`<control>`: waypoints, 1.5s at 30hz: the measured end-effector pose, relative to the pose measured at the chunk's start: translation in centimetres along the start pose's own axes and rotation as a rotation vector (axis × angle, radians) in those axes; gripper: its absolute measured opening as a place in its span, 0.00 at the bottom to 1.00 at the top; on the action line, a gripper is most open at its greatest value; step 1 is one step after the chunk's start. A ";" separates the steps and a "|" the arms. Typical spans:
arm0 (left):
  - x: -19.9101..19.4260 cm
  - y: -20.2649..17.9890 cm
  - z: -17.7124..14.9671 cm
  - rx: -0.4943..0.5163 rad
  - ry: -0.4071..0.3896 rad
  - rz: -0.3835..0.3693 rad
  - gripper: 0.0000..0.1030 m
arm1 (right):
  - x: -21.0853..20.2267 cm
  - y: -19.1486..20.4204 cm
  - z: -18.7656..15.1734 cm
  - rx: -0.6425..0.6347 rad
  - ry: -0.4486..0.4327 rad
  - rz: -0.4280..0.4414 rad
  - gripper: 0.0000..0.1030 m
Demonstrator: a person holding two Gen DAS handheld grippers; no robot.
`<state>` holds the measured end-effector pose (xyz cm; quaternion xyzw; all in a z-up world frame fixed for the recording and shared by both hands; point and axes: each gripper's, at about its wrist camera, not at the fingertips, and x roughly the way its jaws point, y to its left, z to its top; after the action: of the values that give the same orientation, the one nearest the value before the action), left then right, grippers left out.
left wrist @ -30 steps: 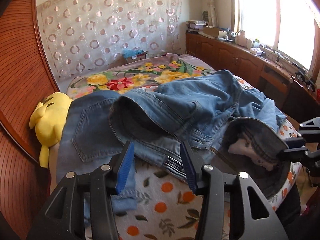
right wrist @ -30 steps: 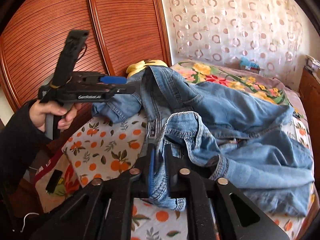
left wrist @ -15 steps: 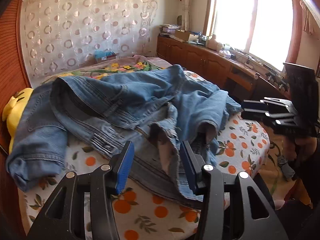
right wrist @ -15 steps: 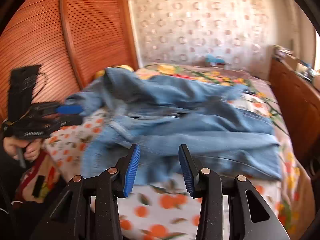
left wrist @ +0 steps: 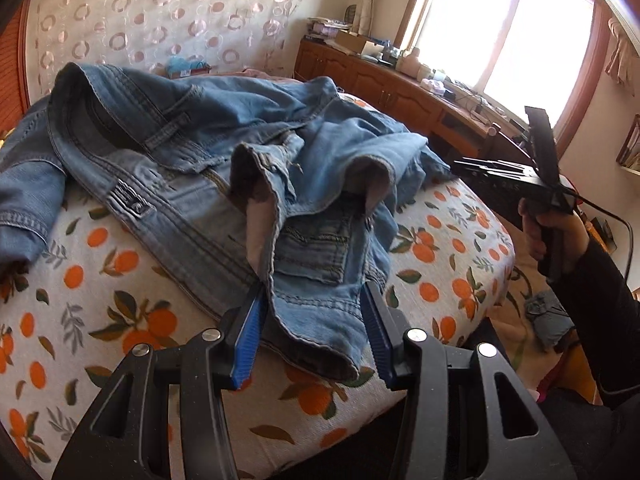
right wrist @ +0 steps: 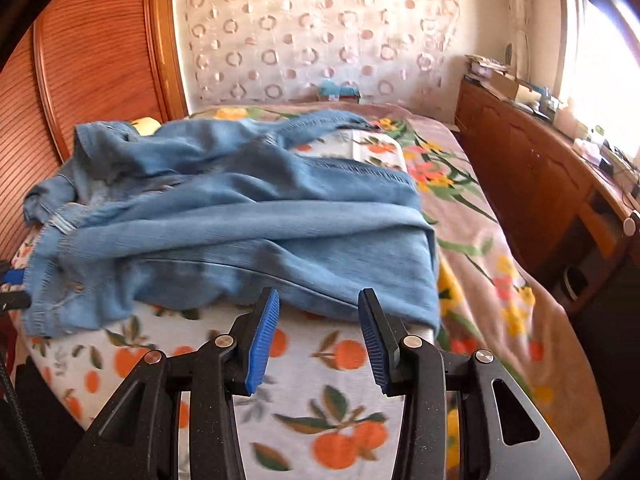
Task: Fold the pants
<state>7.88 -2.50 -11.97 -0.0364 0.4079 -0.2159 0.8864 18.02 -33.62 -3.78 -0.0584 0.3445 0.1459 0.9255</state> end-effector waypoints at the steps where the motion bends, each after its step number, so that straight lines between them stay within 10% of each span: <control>1: 0.1 -0.2 -0.2 0.004 0.003 0.001 0.47 | 0.3 0.0 -0.1 -0.004 0.010 -0.007 0.42; 18: 0.3 -1.5 -2.2 0.009 0.011 -0.005 0.46 | 2.5 0.5 1.8 -0.086 0.040 -0.098 0.42; 30: -0.1 -2.9 -1.9 0.067 -0.025 -0.014 0.06 | 4.0 0.7 0.9 -0.132 0.030 -0.090 0.42; 35: -1.5 -3.0 -0.4 0.099 -0.071 0.012 0.04 | 3.8 0.0 0.3 -0.125 0.021 -0.078 0.05; 45: -9.5 -2.9 4.0 0.102 -0.241 0.062 0.04 | -4.9 -1.5 1.8 -0.084 -0.146 -0.029 0.02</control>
<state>4.40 -1.67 -1.91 -0.0044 0.2880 -0.2029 0.9359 16.05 -35.81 0.78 -0.0915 0.2689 0.1506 0.9469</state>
